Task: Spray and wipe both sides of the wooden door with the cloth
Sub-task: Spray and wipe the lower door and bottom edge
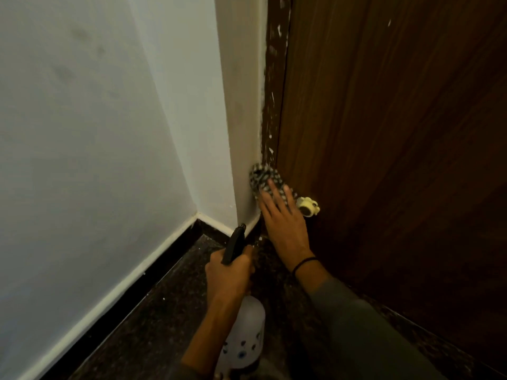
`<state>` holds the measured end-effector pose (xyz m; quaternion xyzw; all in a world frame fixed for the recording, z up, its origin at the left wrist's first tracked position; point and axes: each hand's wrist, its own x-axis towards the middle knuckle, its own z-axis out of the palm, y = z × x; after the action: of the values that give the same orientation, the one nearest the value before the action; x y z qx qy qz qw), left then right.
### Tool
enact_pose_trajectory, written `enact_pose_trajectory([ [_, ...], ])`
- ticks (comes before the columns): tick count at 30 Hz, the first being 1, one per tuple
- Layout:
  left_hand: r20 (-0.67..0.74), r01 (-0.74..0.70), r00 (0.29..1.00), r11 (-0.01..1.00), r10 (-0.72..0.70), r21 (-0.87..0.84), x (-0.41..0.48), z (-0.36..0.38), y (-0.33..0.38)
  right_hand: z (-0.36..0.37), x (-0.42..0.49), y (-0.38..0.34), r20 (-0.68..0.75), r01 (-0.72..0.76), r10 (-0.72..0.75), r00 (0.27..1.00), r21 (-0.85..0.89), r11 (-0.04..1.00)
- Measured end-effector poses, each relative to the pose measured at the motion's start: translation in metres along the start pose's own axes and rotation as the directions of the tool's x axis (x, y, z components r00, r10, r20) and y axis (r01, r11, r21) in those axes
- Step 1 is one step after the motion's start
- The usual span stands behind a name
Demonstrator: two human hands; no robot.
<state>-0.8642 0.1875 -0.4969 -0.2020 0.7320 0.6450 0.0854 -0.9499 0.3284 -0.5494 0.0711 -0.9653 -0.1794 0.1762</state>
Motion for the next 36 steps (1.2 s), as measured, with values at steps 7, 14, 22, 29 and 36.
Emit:
enact_pose_trajectory([
  [7,0.005,-0.023,1.000,0.999,0.023,-0.027,-0.002,0.008,0.007,0.044,-0.030,-0.004,0.354,0.220,-0.217,0.910,0.032,0.975],
  [14,0.063,0.010,0.998,1.000,-0.009,-0.022,0.001,0.017,0.000,0.043,-0.056,0.032,0.190,0.346,-0.339,0.921,-0.002,0.938],
  [22,0.195,-0.001,0.981,0.999,0.009,-0.041,-0.001,0.035,0.001,0.014,-0.099,0.081,0.068,0.317,-0.327,0.943,0.122,0.941],
  [29,0.225,-0.061,0.974,0.994,0.039,0.093,-0.007,0.051,0.011,-0.056,-0.114,0.104,-0.287,0.326,-0.237,0.928,0.319,0.890],
  [36,0.129,-0.032,0.991,0.996,0.021,0.085,-0.006,0.042,0.007,-0.067,-0.074,0.108,-0.428,-0.014,0.127,0.895,0.257,0.966],
])
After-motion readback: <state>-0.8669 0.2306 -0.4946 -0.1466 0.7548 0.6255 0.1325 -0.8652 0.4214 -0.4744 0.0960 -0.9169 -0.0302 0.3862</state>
